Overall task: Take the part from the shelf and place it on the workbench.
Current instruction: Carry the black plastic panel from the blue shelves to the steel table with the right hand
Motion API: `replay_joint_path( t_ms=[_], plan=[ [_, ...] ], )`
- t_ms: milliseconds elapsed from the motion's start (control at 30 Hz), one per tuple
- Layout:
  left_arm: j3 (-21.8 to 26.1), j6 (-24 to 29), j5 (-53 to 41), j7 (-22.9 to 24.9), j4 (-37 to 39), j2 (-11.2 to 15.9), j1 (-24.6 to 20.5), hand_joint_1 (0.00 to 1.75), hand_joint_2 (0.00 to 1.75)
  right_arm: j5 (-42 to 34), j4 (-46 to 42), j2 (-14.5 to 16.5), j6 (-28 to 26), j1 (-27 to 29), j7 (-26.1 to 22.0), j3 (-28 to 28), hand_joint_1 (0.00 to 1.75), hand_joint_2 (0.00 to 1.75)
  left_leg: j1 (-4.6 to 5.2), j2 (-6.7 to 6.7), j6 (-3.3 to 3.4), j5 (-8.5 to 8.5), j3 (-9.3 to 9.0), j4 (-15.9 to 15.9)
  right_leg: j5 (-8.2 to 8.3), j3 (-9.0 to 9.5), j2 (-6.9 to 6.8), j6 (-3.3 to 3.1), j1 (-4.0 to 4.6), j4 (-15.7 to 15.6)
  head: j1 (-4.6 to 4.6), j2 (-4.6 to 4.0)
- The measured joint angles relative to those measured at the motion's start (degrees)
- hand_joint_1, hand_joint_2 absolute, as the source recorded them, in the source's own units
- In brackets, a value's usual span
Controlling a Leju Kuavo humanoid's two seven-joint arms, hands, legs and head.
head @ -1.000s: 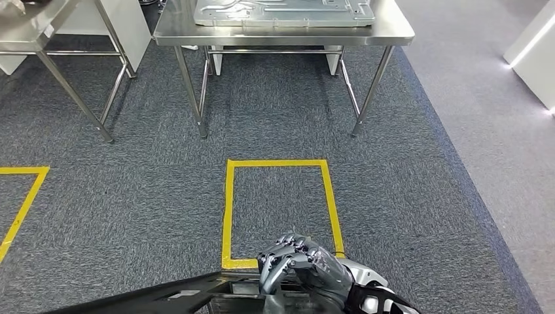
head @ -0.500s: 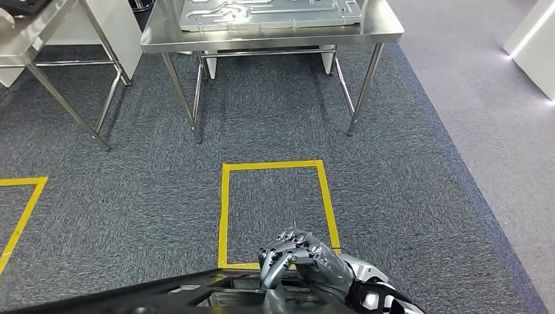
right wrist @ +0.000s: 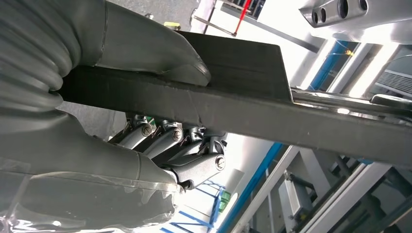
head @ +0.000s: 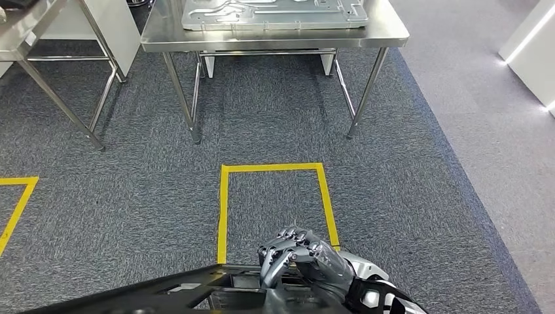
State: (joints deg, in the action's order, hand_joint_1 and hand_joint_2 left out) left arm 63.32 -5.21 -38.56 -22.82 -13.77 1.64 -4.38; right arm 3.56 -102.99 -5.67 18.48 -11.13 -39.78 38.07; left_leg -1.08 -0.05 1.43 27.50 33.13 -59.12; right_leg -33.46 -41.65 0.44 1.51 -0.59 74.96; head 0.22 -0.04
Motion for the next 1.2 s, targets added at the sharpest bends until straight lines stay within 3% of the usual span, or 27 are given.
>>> replay_joint_path(
  t_ms=[33, 100, 167, 233, 333, 400, 467, 500, 533, 600, 633, 700, 767, 833, 867, 933, 1000, 1033, 1067, 1100, 1167, 1200],
  plan=[
    [0.0, -0.1, 0.0, 0.0, 0.0, 0.0, 0.0, 0.00, 1.75, 0.0, 0.0, 0.0, 0.0, 0.0, 0.0, 0.0, 1.57, 1.75, -0.02, -0.04, -0.10, 0.37, -0.48, 0.0, 1.92, 0.16, -0.07, 0.03, -0.13, -1.5, 0.01, 0.00],
    [0.0, -0.3, -0.1, -0.1, 0.0, 0.0, 0.1, 0.00, 1.75, 0.0, 0.0, -0.1, 0.0, -0.1, 0.0, 0.0, 1.57, 1.75, -0.05, -0.11, -0.50, 1.17, -1.56, 0.1, 6.71, 2.98, -0.37, -0.17, -0.22, -8.7, 0.00, 0.00],
    [0.0, -0.3, -0.1, -0.2, 0.0, 0.0, 0.0, 0.00, 1.75, 0.0, 0.0, -0.1, 0.0, -0.3, 0.0, 0.0, 1.57, 1.75, 0.02, -0.11, -1.16, 1.76, -2.17, 0.2, 8.48, 5.24, -0.62, -0.62, 0.13, -14.2, 0.00, 0.00],
    [0.1, -0.3, -0.2, -0.2, 0.0, 0.0, -0.1, 0.00, 1.75, 0.0, 0.0, -0.1, -0.1, -0.3, 0.0, 0.0, 1.57, 1.75, 0.09, 0.01, -1.88, 2.05, -2.46, 0.6, 7.91, 5.57, -0.51, -1.16, 0.51, -15.3, -0.01, 0.00],
    [0.1, -0.3, -0.3, -0.3, 0.0, 0.0, -0.2, 0.00, 1.75, 0.1, -0.1, -0.2, -0.3, -0.3, 0.0, 0.0, 1.57, 1.75, 0.02, 0.20, -2.63, 3.16, -2.40, -0.7, 7.60, 6.85, -0.27, -2.19, 0.26, -16.3, -0.13, 0.00],
    [0.2, -0.3, -0.4, -0.3, 0.0, 0.1, -0.2, 0.00, 1.75, 0.1, -0.1, -0.2, -0.4, -0.3, 0.0, 0.0, 1.57, 1.75, -0.05, 0.20, -2.74, 5.41, 0.57, -6.7, 7.08, 8.02, -0.33, -2.85, 0.33, -16.8, -0.23, 0.00],
    [0.3, -0.3, -0.4, -0.3, 0.0, 0.1, 0.0, 0.00, 1.75, 0.2, 0.0, -0.2, -0.5, -0.2, 0.0, 0.0, 1.57, 1.75, -0.04, 0.19, -2.80, 7.17, 5.39, -14.1, 6.20, 9.00, -0.30, -3.28, 0.66, -16.8, -0.28, 0.00],
    [0.3, -0.3, -0.4, -0.3, 0.0, 0.1, 0.1, 0.00, 1.75, 0.2, 0.0, -0.2, -0.6, -0.2, 0.0, 0.0, 1.57, 1.75, -0.04, 0.19, -2.79, 6.63, 6.93, -15.5, 5.71, 9.60, -0.21, -3.37, 0.81, -16.8, -0.28, 0.00],
    [0.3, -0.3, -0.4, -0.3, 0.0, 0.1, 0.1, 0.00, 1.75, 0.2, 0.0, -0.2, -0.6, -0.2, 0.0, 0.0, 1.57, 1.75, -0.03, 0.19, -2.72, 5.00, 7.58, -15.0, 5.15, 10.31, -0.11, -3.41, 0.96, -16.8, -0.28, 0.00],
    [0.3, -0.3, -0.4, -0.3, 0.0, 0.1, 0.2, 0.00, 1.75, 0.2, 0.0, -0.2, -0.6, -0.2, 0.0, 0.0, 1.57, 1.75, 0.06, 0.18, -2.27, -0.29, 5.82, -8.4, 3.93, 11.87, 0.03, -3.27, 1.07, -16.8, -0.26, 0.00],
    [0.4, -0.3, -0.5, -0.3, 0.0, 0.1, 0.1, 0.00, 1.75, 0.2, 0.0, -0.2, -0.6, -0.2, 0.0, 0.0, 1.57, 1.75, 0.25, 0.17, -2.00, -2.01, 4.49, -5.0, 3.34, 12.41, 0.09, -3.06, 1.16, -16.7, -0.24, 0.00],
    [0.4, -0.3, -0.5, -0.4, 0.0, 0.2, 0.1, 0.00, 1.75, 0.1, 0.0, -0.2, -0.6, -0.3, 0.0, 0.0, 1.57, 1.75, 0.69, 0.13, -1.36, -2.63, 2.93, -1.3, 2.64, 12.90, 0.20, -2.48, 1.14, -16.7, -0.22, 0.00],
    [0.4, -0.3, -0.5, -0.4, 0.0, 0.2, 0.0, 0.00, 1.75, 0.1, 0.0, -0.2, -0.7, -0.3, 0.0, 0.0, 1.57, 1.75, 0.85, 0.05, -0.74, -1.91, 2.25, -0.4, 2.62, 13.05, 0.24, -1.89, 1.04, -16.5, -0.24, 0.01],
    [0.4, -0.4, -0.6, -0.5, 0.0, 0.3, 0.0, 0.00, 1.75, 0.1, 0.0, -0.2, -0.7, -0.4, 0.0, 0.0, 1.57, 1.75, 0.67, -0.05, -0.09, -1.54, 1.08, 0.4, 2.54, 12.34, 0.16, -1.31, 0.90, -14.3, -0.13, 0.01],
    [0.4, -0.4, -0.6, -0.5, 0.0, 0.3, -0.1, 0.00, 1.75, 0.1, 0.0, -0.2, -0.7, -0.5, 0.0, 0.0, 1.57, 1.75, 0.55, -0.09, 0.17, -1.30, 0.40, 0.7, 2.03, 10.99, 0.12, -1.03, 0.78, -11.9, -0.08, 0.01],
    [0.4, -0.4, -0.6, -0.6, 0.0, 0.3, -0.2, 0.00, 1.75, 0.0, 0.0, -0.3, -0.7, -0.5, 0.0, 0.0, 1.57, 1.75, 0.50, -0.09, 0.45, -0.58, -0.59, 1.0, -0.01, 6.35, 0.04, -0.40, 0.40, -5.2, 0.03, 0.00],
    [0.4, -0.4, -0.7, -0.6, 0.0, 0.3, -0.1, 0.00, 1.75, 0.0, 0.0, -0.4, -0.7, -0.4, 0.0, 0.0, 1.57, 1.75, 0.46, -0.14, 0.34, 0.36, -1.63, 1.0, -1.28, 2.06, -0.03, 0.11, -0.03, -1.0, 0.02, 0.00],
    [0.4, -0.4, -0.7, -0.6, 0.0, 0.3, -0.1, 0.00, 1.75, 0.0, 0.0, -0.4, -0.7, -0.4, 0.0, 0.0, 1.57, 1.75, 0.41, -0.18, 0.21, 0.89, -2.31, 1.0, -0.50, 1.13, -0.09, 0.28, -0.19, -1.4, 0.03, 0.00],
    [0.5, -0.4, -0.7, -0.6, 0.0, 0.3, -0.1, 0.00, 1.75, 0.0, 0.0, -0.5, -0.7, -0.4, 0.0, 0.0, 1.57, 1.75, 0.34, -0.22, 0.03, 1.45, -3.10, 1.0, 1.55, 1.27, -0.15, 0.38, -0.30, -3.8, 0.03, 0.00],
    [0.5, -0.4, -0.7, -0.6, 0.0, 0.3, -0.1, 0.00, 1.75, 0.0, 0.0, -0.5, -0.7, -0.3, 0.0, 0.0, 1.57, 1.75, 0.27, -0.24, -0.20, 2.06, -3.84, 1.0, 4.66, 2.13, -0.25, 0.35, -0.36, -7.5, 0.04, 0.00],
    [0.5, -0.4, -0.7, -0.6, 0.0, 0.3, -0.2, 0.00, 1.75, -0.1, 0.1, -0.5, -0.7, -0.3, 0.0, 0.0, 1.57, 1.75, 0.18, -0.25, -0.84, 3.11, -5.08, 1.1, 8.70, 3.60, -0.45, -0.08, -0.06, -13.5, -0.02, 0.00],
    [0.5, -0.3, -0.7, -0.6, 0.0, 0.3, -0.3, 0.00, 1.75, -0.1, 0.1, -0.6, -0.7, -0.2, 0.0, 0.0, 1.57, 1.75, 0.18, -0.23, -1.22, 3.47, -5.33, 1.3, 9.60, 3.88, -0.50, -0.48, 0.16, -14.9, -0.03, 0.00]
  ],
)
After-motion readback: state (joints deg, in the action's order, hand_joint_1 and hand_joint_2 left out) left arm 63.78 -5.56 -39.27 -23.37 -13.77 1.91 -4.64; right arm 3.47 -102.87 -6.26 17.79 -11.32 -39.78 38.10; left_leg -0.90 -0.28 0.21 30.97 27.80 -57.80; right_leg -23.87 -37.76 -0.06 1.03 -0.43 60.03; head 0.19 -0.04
